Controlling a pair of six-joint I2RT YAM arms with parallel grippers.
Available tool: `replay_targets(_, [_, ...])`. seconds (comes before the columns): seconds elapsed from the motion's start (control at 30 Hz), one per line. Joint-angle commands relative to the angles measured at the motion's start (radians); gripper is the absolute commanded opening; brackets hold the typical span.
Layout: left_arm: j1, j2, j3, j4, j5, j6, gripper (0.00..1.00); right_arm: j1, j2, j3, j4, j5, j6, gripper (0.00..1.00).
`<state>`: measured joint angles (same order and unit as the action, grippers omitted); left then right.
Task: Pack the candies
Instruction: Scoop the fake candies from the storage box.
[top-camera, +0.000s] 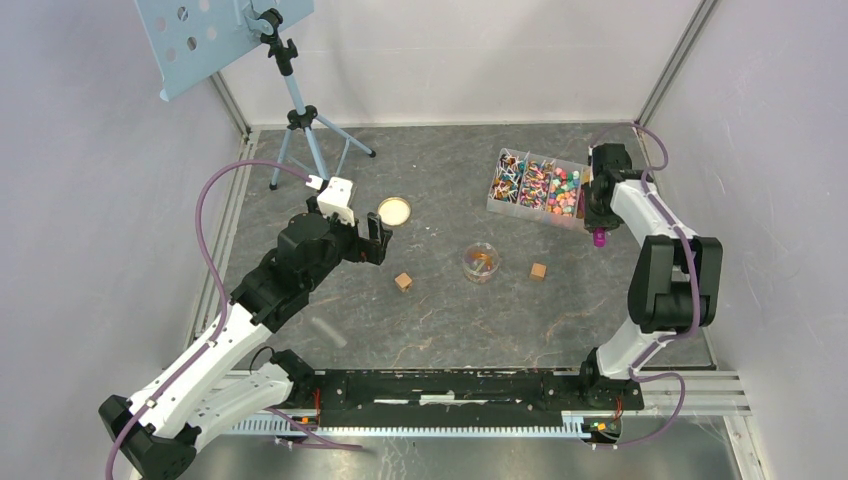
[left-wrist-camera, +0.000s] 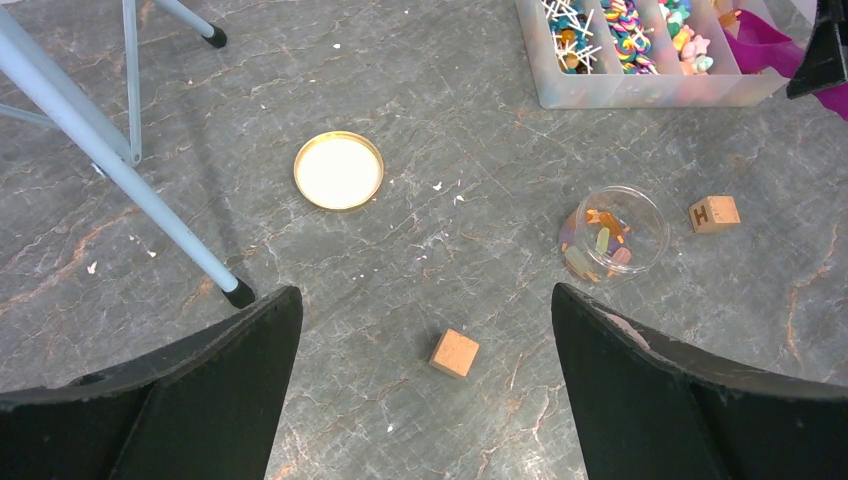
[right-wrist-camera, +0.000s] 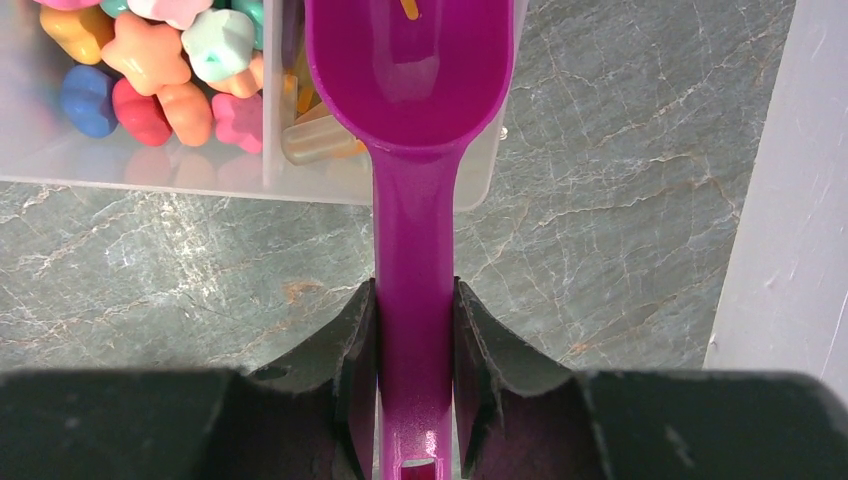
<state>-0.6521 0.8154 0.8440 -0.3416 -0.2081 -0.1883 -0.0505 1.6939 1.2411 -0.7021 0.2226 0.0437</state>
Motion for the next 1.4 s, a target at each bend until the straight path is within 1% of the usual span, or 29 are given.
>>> replay_targets(0.0, [0.0, -0.015, -0.003, 0.044, 0.002, 0.05, 1.0, -0.002, -0.049, -0.04, 0.047, -0.014, -0.021, 0.0])
replay_targets(0.2, [-0.001, -0.016, -0.003, 0.045, 0.003, 0.05, 1.0, -0.002, -0.096, -0.093, 0.084, -0.016, -0.048, 0.0])
replay_targets(0.43, [0.0, -0.018, -0.006, 0.048, 0.008, 0.05, 1.0, -0.002, -0.177, -0.201, 0.171, -0.017, -0.104, 0.0])
replay_targets(0.83, [0.0, -0.024, -0.01, 0.05, 0.015, 0.05, 1.0, -0.002, -0.319, -0.33, 0.292, 0.002, -0.134, 0.0])
replay_targets(1.17, [0.0, -0.026, -0.012, 0.05, 0.015, 0.052, 1.0, -0.001, -0.392, -0.339, 0.297, -0.002, -0.145, 0.0])
replay_targets(1.37, [0.0, -0.031, -0.012, 0.051, 0.018, 0.053, 1.0, -0.002, -0.45, -0.341, 0.318, -0.042, -0.162, 0.0])
